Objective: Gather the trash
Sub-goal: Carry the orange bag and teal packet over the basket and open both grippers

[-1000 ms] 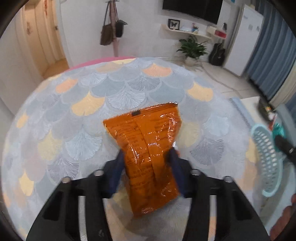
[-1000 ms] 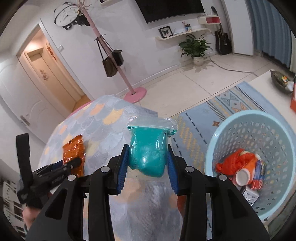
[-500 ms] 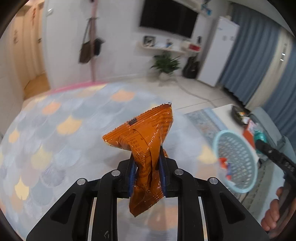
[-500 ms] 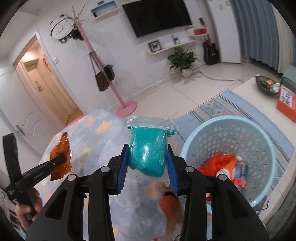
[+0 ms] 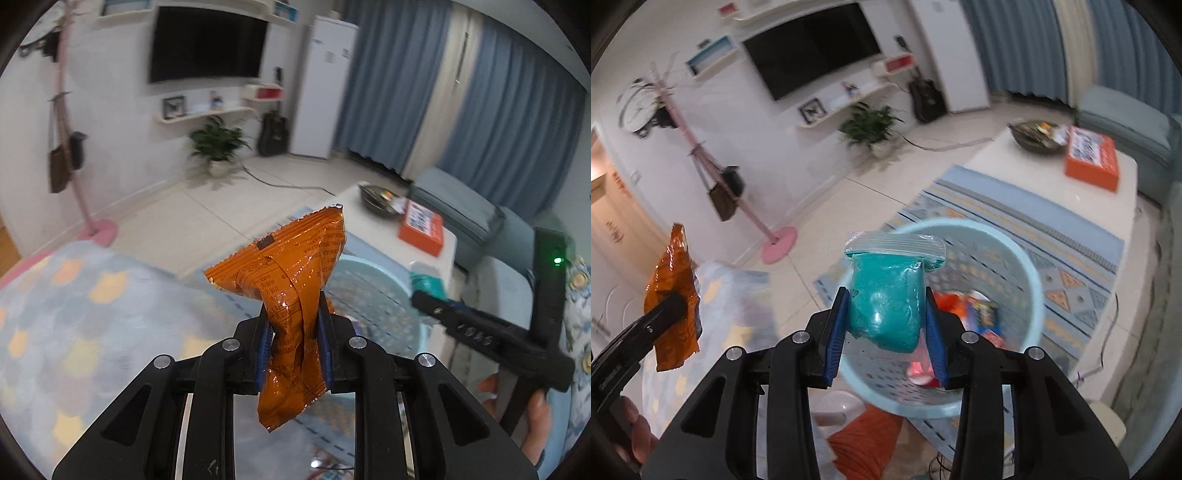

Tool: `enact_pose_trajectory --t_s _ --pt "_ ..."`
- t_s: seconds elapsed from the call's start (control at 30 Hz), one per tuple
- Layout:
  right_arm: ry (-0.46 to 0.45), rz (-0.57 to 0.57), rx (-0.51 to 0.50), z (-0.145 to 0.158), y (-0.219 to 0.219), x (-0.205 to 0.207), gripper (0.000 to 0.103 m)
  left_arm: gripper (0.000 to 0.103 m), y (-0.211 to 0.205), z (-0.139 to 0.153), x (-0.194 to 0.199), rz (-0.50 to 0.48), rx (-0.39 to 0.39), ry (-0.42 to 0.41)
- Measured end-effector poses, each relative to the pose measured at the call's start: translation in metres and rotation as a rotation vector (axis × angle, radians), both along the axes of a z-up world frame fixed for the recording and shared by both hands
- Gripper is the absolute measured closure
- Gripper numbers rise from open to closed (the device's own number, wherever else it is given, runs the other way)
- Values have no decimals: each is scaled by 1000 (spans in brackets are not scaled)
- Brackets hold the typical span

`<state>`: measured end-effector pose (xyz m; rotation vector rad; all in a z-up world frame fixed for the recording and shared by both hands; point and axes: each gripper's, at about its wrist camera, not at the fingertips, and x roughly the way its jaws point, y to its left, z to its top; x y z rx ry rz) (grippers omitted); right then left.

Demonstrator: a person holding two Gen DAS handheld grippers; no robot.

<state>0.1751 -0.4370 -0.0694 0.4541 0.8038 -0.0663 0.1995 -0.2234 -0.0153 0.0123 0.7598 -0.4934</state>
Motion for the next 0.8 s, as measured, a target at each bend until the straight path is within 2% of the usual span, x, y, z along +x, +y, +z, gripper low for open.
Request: enact_pose_trajectory --t_s 0.17,0.3,0.37,0.4,0.43,0.47,0.5,0.57,0.73,0.8 --pt "122 -24 -13 -37 -20 9 66 82 -45 -29 12 -74 33 53" --pt "161 -24 13 -59 -28 9 66 81 -68 -46 21 -99 68 80" --pt "166 -28 19 -64 -33 9 65 76 -75 -52 26 -102 77 90" --pt "166 -31 18 -64 -34 8 64 69 -79 -55 29 -103 82 95" --pt "165 -35 13 -65 -36 7 58 58 -78 -56 31 -101 85 97" --pt "163 -38 8 -65 -37 6 50 52 -80 -58 32 -95 88 98" --pt "163 -38 2 -64 -39 5 48 48 -80 -60 34 -89 89 98" --pt "161 -39 -12 -64 -41 1 48 48 -78 -65 38 -87 92 106" --pt "158 -22 -19 -62 -37 -6 48 36 -68 -73 44 -57 66 146" --pt "147 -2 -39 -57 -30 -8 48 36 -63 -73 41 -51 66 144"
